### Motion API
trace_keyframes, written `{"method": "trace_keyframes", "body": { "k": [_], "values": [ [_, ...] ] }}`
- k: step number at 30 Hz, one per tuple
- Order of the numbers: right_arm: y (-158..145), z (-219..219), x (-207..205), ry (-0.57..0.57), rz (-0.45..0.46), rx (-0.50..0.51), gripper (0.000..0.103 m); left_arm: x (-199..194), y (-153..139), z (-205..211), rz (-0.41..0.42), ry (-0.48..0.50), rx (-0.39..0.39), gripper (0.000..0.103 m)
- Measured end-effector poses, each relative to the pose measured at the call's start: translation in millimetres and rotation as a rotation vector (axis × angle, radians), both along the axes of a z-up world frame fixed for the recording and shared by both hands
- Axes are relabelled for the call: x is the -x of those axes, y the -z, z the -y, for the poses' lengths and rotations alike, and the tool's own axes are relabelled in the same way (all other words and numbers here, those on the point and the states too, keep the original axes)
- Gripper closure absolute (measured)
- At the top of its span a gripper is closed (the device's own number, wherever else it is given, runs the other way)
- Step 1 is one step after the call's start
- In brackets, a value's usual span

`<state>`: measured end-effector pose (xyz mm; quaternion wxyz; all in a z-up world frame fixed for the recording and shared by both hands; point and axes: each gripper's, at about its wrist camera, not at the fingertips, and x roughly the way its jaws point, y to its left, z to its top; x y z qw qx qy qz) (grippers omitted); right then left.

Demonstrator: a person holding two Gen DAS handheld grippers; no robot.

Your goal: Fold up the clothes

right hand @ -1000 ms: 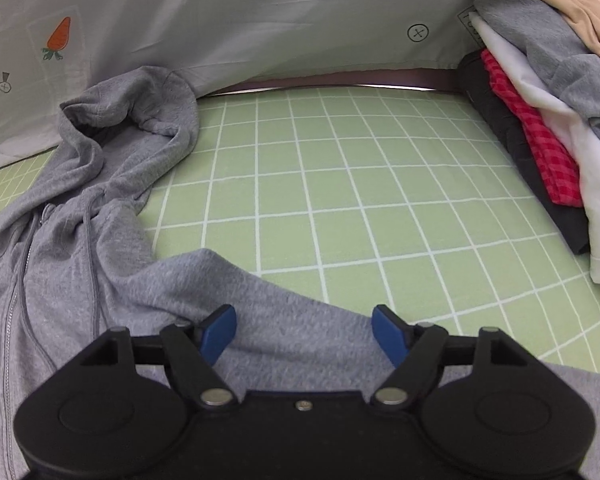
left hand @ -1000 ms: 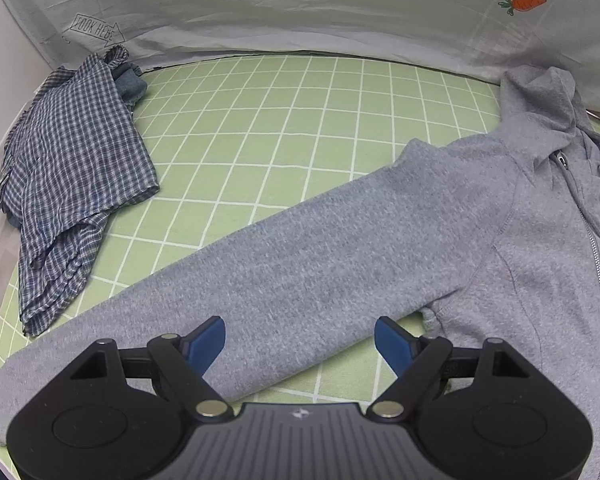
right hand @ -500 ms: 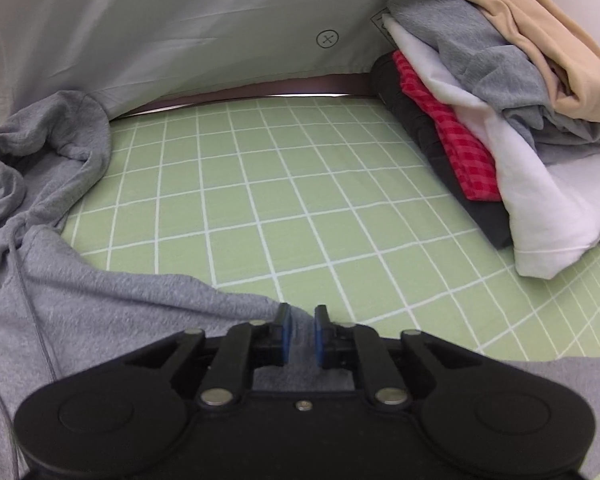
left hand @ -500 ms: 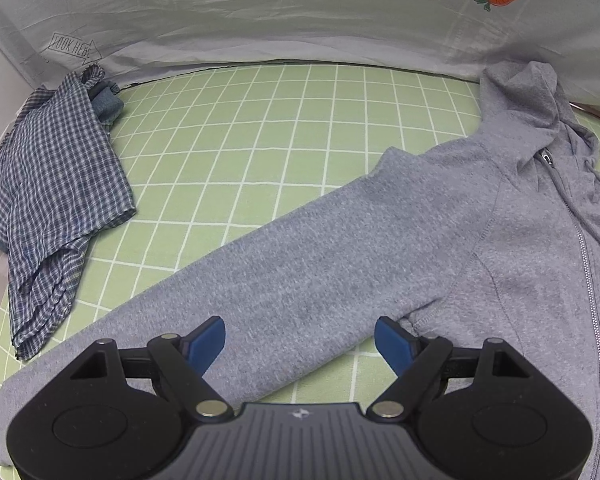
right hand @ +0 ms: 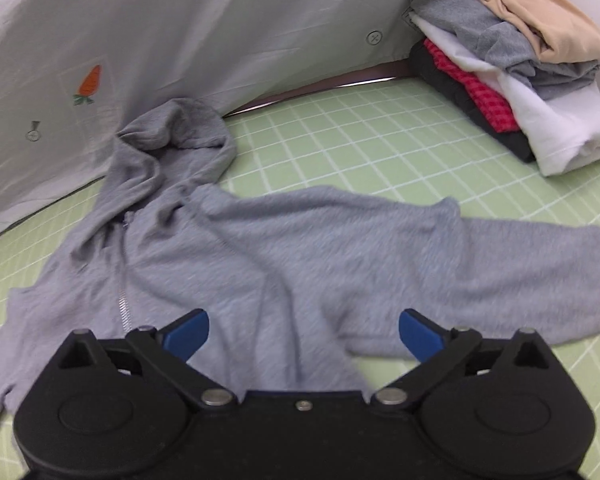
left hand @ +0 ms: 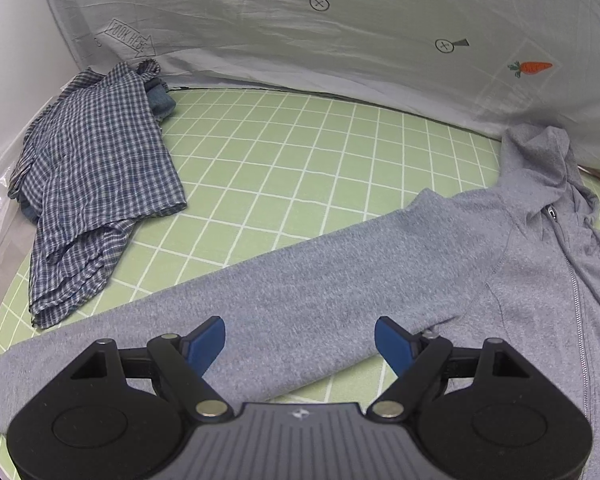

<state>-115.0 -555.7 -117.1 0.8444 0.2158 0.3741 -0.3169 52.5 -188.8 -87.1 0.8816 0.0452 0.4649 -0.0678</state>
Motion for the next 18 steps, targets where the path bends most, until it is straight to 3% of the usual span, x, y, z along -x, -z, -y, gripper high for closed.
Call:
{"method": "trace_keyframes", "body": {
  "k": [7,18],
  "values": [
    [-18,-79,5,-0.157,-0.089,0.128,0.0,24,0,-53,0.003,-0.049,0.051,0.017],
    [-5,-153,23,-0.112,-0.169,0.088,0.0,22,33,-157,-0.094,-0.137,0.013,0.016]
  ]
}}
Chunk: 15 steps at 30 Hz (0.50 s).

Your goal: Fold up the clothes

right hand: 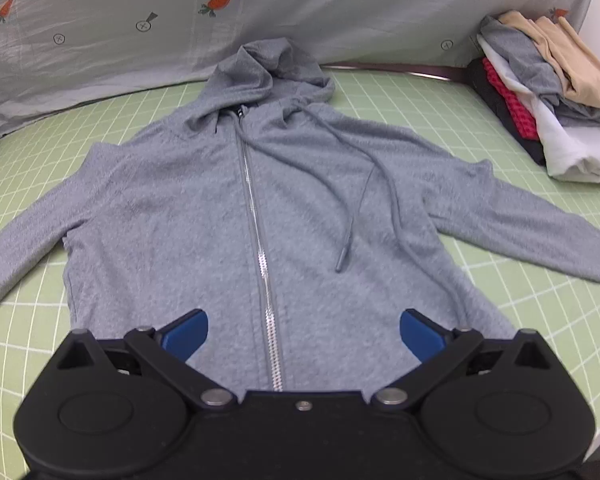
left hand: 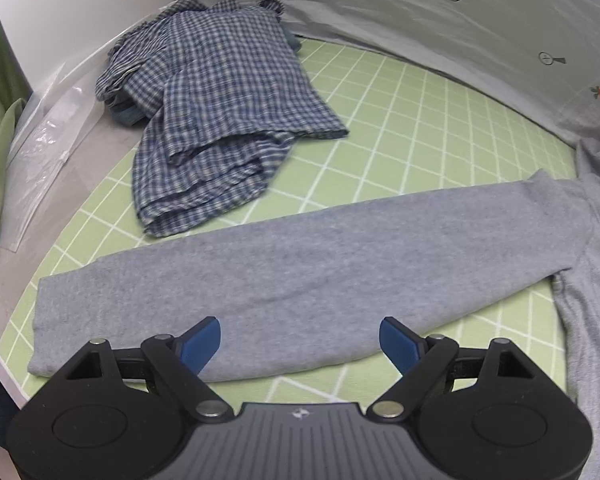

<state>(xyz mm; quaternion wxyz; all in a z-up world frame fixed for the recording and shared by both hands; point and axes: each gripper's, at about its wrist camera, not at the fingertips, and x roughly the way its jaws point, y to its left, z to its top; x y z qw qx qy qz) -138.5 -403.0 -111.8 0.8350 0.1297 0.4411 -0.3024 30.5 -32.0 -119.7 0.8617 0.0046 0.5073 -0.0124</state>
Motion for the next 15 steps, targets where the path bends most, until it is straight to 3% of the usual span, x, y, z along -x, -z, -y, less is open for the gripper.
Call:
{"method": "trace_keyframes", "body": {
  "k": [9,15],
  "values": [
    [8,-44,-8,0.073,-0.028,-0.022,0.0,-19,25,-49,-0.069,0.001,0.01,0.016],
    [13,-56,-25,0.091,-0.051,-0.038,0.0,-24,28,-62,-0.057,-0.01,0.012,0.013]
  ]
}}
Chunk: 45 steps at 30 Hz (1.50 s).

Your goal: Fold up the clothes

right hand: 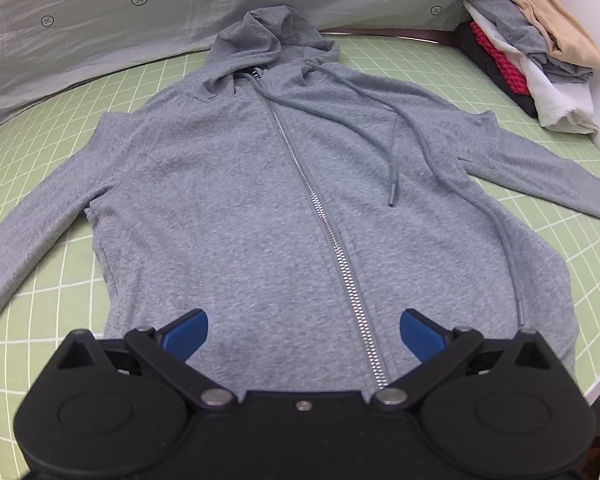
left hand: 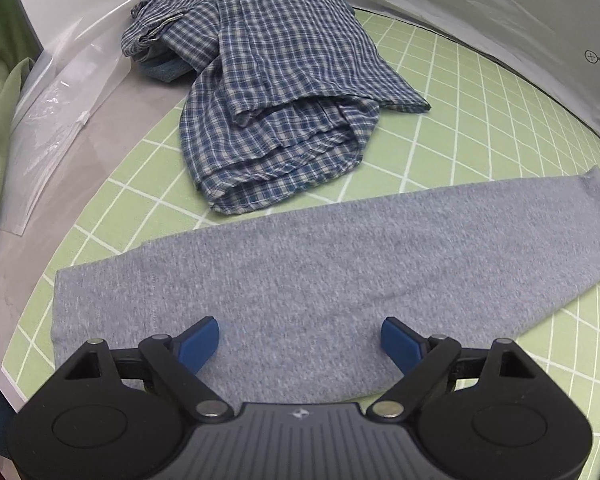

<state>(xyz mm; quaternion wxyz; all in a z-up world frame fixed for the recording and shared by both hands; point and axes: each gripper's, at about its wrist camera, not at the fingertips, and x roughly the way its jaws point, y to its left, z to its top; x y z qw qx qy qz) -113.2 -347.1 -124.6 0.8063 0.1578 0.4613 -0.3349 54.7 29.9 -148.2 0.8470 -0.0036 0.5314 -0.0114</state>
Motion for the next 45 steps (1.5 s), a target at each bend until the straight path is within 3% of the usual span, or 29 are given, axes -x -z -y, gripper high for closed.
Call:
{"method": "trace_keyframes", "body": {
  "k": [4,7,12,13,15,16,19,22,25,28,30,32,37,45],
  "values": [
    [-1,-6,-13,-0.04,-0.019,0.013,0.0,-5,1,-3,0.01,-0.002,-0.016,0.012],
    [-2,-7,-21,-0.058,-0.027,0.017,0.0,-3,1,0,0.037,-0.004,-0.03,0.02],
    [1,-7,-26,-0.088,-0.049,0.016,0.0,-3,-4,16,0.095,0.056,-0.029,0.068],
    [1,-6,-26,-0.086,-0.05,0.016,0.0,-4,-4,21,0.099,0.07,-0.033,0.072],
    [0,-3,-25,-0.079,-0.05,0.018,0.0,-6,-4,31,0.106,0.101,-0.023,0.095],
    [-1,-1,-25,-0.074,-0.046,0.019,0.0,-8,-3,37,0.109,0.116,-0.015,0.097],
    [-1,3,-24,-0.066,-0.035,0.02,0.0,-13,-4,59,0.117,0.186,0.017,0.096],
    [1,5,-24,-0.067,-0.034,0.013,0.0,-12,-7,83,0.112,0.294,0.112,0.096],
    [0,7,-25,-0.066,-0.029,0.011,0.0,-7,-13,97,0.12,0.357,0.149,0.087],
    [-3,8,-25,-0.062,-0.014,0.015,0.0,-4,-22,91,0.121,0.342,0.159,0.065],
    [-2,8,-25,-0.06,-0.012,0.011,0.0,-4,-31,72,0.131,0.275,0.159,0.034],
    [-1,9,-25,-0.058,-0.011,0.008,0.0,-5,-39,48,0.154,0.188,0.142,0.024],
    [3,8,-26,-0.055,-0.012,-0.01,0.0,-16,-26,-2,0.083,-0.017,0.077,0.024],
    [6,-2,-28,-0.079,-0.034,-0.009,0.0,-11,-5,-19,0.025,-0.038,0.083,0.027]
  ]
}}
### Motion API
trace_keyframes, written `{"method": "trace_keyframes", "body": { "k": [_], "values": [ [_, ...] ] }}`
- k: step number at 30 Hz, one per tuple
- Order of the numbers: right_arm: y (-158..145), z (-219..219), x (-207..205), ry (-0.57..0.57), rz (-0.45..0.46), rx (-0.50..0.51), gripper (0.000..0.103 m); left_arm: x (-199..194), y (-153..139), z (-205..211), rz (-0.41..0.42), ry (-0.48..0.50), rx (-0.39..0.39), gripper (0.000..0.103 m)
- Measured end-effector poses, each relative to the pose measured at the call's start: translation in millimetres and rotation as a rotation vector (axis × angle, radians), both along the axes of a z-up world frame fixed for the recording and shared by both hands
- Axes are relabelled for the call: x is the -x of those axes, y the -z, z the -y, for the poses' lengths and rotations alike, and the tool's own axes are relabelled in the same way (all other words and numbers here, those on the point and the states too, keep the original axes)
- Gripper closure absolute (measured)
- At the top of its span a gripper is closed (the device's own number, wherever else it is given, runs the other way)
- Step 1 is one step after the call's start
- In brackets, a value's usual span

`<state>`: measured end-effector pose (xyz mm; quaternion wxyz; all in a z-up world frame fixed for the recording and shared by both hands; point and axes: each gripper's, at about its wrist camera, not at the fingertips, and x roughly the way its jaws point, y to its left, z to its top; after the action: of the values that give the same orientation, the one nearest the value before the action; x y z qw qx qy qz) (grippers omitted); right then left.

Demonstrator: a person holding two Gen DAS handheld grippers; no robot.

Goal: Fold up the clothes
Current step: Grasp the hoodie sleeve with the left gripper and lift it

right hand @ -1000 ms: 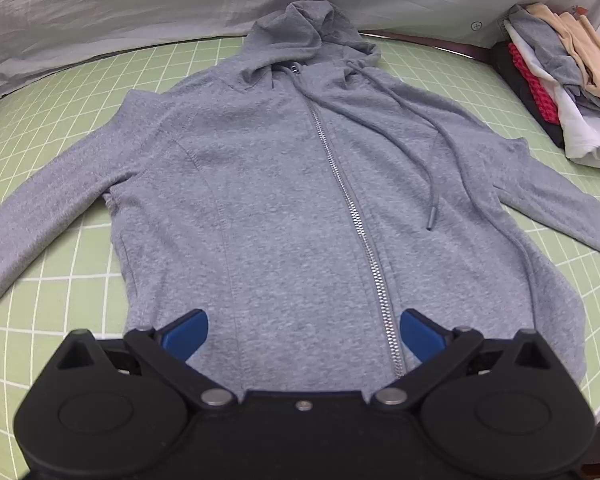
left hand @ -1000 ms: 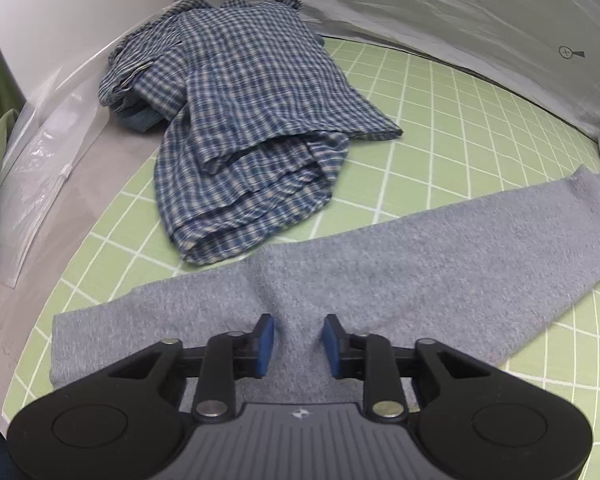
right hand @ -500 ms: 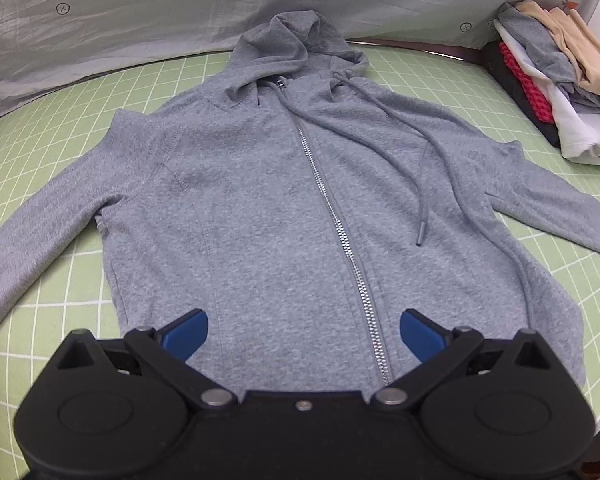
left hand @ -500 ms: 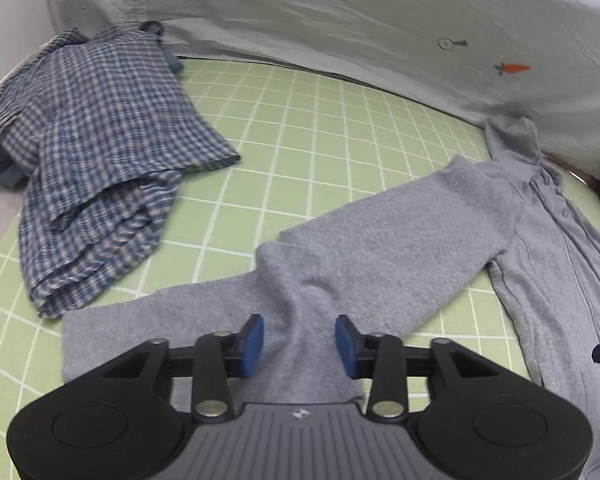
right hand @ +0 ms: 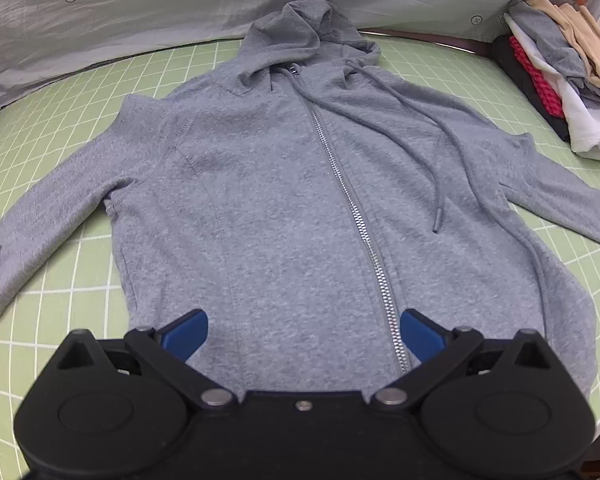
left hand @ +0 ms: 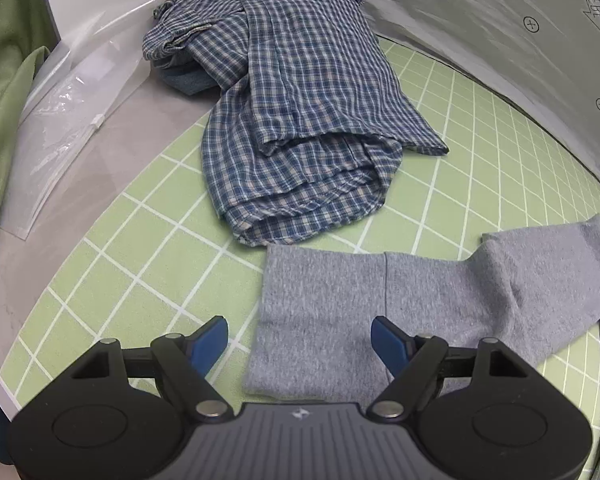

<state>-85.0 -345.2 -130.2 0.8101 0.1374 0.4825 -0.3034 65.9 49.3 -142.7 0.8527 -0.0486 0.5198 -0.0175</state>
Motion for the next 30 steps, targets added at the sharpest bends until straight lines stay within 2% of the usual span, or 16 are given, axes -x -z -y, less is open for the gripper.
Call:
{"method": "trace_keyframes", "body": {
  "k": [5,8,10,12,13,15,19,23,30],
  "values": [
    [1,-2,2,0.009,-0.005,0.002,0.0,5,3,13,0.029,0.054,-0.075,0.031],
    [0,-3,1,-0.002,-0.006,0.005,0.0,8,3,17,0.056,0.095,-0.081,0.041],
    [0,-3,0,-0.015,-0.007,0.01,0.0,7,1,18,0.067,0.111,-0.071,0.054],
    [0,-4,0,-0.029,-0.004,0.007,0.0,6,-1,21,0.067,0.124,-0.049,0.085],
    [-1,-4,0,-0.036,-0.002,0.005,0.0,6,-3,23,0.062,0.126,-0.046,0.086],
    [-4,-3,2,-0.051,-0.002,0.021,0.0,4,-7,28,0.061,0.139,-0.036,0.095],
    [-13,5,12,-0.068,-0.006,0.081,0.0,1,-27,41,0.102,0.154,-0.005,0.097],
    [-21,28,30,-0.041,0.002,0.104,0.0,2,-56,76,0.164,0.202,0.014,0.097],
    [-28,90,75,0.058,0.033,0.113,0.0,13,-82,181,0.203,0.312,0.07,0.097]
  ]
}}
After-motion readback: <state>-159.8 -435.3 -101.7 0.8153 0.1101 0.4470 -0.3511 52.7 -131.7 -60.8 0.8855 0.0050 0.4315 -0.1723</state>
